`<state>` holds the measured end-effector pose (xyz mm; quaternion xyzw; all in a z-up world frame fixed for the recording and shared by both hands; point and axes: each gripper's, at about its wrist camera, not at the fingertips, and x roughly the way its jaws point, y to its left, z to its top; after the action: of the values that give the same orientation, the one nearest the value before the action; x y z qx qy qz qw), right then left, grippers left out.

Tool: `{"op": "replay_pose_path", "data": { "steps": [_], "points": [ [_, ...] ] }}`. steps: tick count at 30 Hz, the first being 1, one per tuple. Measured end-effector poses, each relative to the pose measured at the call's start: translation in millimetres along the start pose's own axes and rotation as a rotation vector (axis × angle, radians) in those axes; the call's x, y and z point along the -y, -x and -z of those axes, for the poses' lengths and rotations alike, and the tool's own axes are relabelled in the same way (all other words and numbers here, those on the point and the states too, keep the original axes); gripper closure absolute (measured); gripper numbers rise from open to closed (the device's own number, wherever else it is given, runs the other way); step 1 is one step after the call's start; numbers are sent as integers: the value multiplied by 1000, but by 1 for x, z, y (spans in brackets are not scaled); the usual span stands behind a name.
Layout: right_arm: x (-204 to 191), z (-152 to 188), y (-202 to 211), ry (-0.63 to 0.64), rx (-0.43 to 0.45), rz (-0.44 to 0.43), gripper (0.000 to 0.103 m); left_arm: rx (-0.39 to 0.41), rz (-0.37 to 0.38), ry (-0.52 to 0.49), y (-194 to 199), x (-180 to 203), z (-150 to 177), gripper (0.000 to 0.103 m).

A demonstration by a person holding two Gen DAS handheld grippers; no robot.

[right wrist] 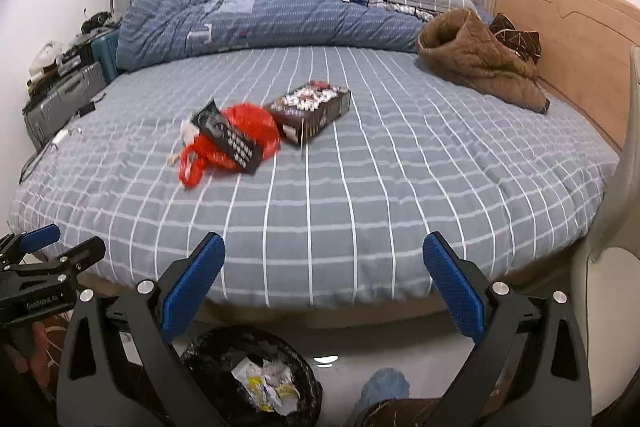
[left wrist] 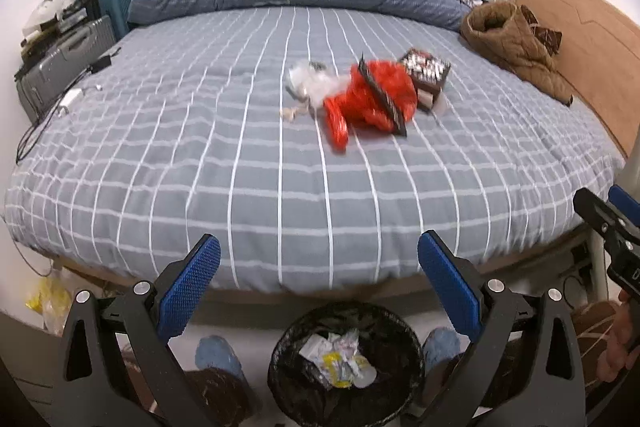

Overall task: Collect trash
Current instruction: 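Move both open tools back up toward the red bag on the bed, then grasp the black packet with the left tool while the right tool grasps the brown chocolate box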

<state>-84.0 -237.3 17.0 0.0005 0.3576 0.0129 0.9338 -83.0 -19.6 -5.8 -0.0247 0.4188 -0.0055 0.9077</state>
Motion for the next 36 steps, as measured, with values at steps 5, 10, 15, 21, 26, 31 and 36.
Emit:
{"op": "replay_pose_path", "data": {
  "steps": [5,10,15,21,26,31,36],
  "points": [
    [1,-25,-10,2,13,-2,8,30,-6,-12,-2,3,-31,6],
    [4,-53,-34,5,5,6,8,40,10,-6,-18,10,-62,6],
    [7,-85,-69,3,-2,13,8,43,40,-2,-43,20,-92,6],
    [12,-123,-124,2,-30,26,8,22,68,-10,-89,36,-124,6],
    [15,-141,-165,-9,-55,27,8,3,66,-31,-127,46,-141,8],
    [18,-138,-201,-17,-101,19,8,-33,89,-42,-157,53,-148,22],
    [18,-132,-213,-15,-120,32,8,-30,107,-47,-164,61,-148,46]
  ]
}}
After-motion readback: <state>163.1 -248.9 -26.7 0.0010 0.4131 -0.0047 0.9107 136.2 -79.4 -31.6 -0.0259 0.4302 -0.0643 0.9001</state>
